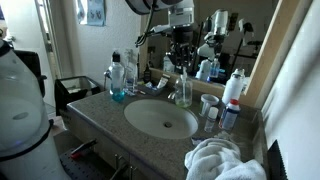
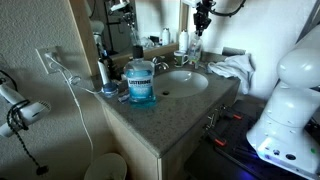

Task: Move the colourless bottle towards the mirror

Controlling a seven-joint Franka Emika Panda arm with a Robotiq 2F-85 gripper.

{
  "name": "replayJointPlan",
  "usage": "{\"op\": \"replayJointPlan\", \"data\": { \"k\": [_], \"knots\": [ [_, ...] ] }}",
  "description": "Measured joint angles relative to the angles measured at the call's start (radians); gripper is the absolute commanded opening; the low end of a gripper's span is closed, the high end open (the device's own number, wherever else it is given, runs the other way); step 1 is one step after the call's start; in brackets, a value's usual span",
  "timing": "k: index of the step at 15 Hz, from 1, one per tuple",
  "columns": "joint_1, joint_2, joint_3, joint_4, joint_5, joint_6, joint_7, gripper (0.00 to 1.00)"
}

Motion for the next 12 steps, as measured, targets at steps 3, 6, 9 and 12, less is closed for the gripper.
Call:
{"op": "replayJointPlan", "data": {
  "k": [3,6,9,12],
  "knots": [
    [0.053,0.029,0.02,0.056,0.024,-0.011,-0.075,0.07],
    [0.092,0.083,0.028,0.115,0.035,-0.011,-0.158,0.07],
    [0.107,0.152,0.029,0.181,0.031,-0.01,-0.236,0.07],
    [0.108,0.228,0.028,0.251,0.025,-0.009,-0.302,0.07]
  ]
}}
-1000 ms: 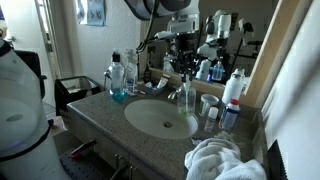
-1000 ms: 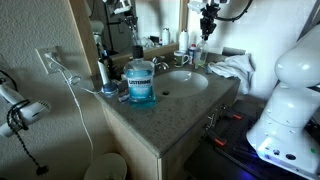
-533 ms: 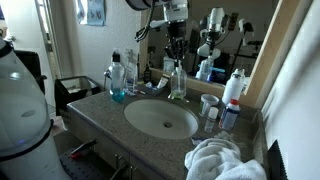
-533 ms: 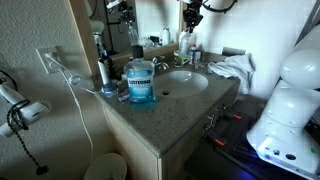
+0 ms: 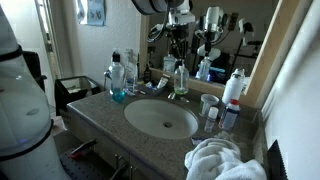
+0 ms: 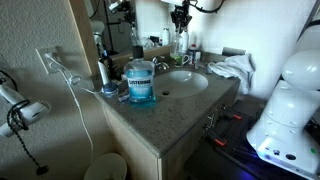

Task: Move the colourless bottle towards the mirror

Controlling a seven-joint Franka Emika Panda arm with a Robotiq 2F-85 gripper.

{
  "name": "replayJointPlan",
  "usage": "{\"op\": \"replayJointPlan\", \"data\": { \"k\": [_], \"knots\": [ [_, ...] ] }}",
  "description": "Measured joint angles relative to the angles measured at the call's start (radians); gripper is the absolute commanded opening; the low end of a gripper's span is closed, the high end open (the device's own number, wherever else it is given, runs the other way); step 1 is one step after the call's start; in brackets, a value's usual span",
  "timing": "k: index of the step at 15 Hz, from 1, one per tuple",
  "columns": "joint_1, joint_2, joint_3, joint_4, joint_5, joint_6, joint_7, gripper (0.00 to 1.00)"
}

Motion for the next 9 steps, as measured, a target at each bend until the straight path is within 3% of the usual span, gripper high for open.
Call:
{"op": "replayJointPlan", "data": {
  "k": [9],
  "knots": [
    [0.0,0.259,-0.026,0.223,0.016,0.043,-0.213,0.07]
  ]
}}
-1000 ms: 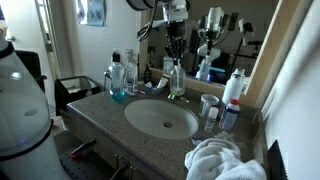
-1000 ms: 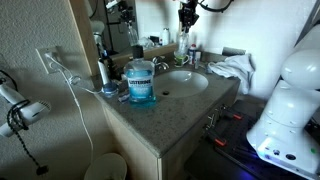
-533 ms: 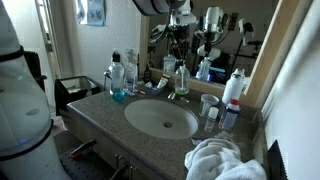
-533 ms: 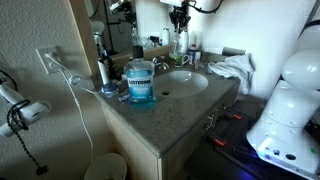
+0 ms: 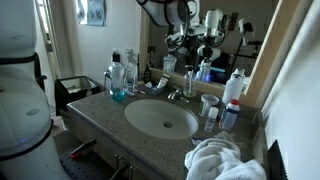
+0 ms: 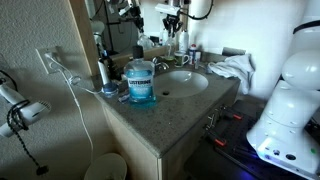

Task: Move the colourless bottle towards the mirror

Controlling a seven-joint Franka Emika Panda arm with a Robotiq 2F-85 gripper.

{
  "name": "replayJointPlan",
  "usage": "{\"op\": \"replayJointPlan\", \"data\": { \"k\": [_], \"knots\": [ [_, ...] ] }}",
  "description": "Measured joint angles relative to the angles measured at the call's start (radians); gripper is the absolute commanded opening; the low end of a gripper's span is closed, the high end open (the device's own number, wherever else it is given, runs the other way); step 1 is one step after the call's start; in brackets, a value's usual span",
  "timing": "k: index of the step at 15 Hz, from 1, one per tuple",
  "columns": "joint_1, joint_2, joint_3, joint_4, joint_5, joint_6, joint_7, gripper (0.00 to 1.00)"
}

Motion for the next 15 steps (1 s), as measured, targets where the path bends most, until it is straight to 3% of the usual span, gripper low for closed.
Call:
{"op": "replayJointPlan", "data": {
  "k": [8,15],
  "knots": [
    [-0.002,0.174,-0.046,0.146,0.073,0.003,-0.138,0.07],
    [-0.004,0.233,-0.078,0.17,0.114,0.003,-0.183,0.07]
  ]
}}
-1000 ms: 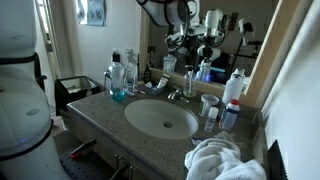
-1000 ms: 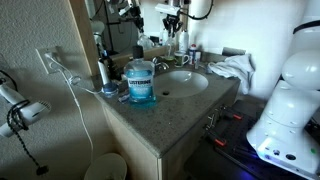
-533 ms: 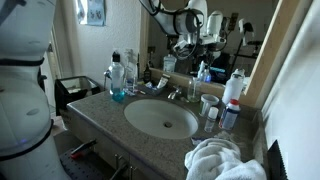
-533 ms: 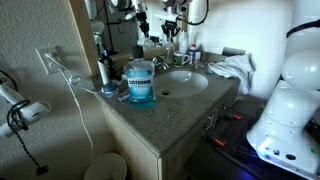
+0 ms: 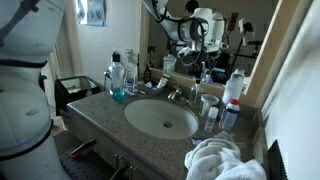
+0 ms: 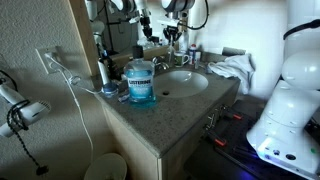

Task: Move the colourless bottle towards the mirror

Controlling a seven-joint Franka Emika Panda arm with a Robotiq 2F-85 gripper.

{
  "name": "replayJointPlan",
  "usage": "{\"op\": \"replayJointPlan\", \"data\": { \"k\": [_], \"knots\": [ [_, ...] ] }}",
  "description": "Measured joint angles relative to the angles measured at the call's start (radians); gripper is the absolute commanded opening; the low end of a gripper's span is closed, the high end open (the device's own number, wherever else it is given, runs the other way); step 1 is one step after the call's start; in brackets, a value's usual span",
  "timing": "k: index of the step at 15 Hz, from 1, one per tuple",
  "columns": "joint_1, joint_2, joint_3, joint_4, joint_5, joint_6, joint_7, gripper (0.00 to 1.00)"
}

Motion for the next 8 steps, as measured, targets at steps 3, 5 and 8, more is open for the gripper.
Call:
{"op": "replayJointPlan", "data": {
  "k": [3,5,8],
  "knots": [
    [0.0,0.011,-0.004,0.0,0.001,0.0,-0.005,0.07],
    [0.001,0.014,-0.005,0.0,0.002,0.0,-0.005,0.07],
    [0.004,0.018,-0.005,0.0,0.002,0.0,-0.004,0.07]
  ]
}}
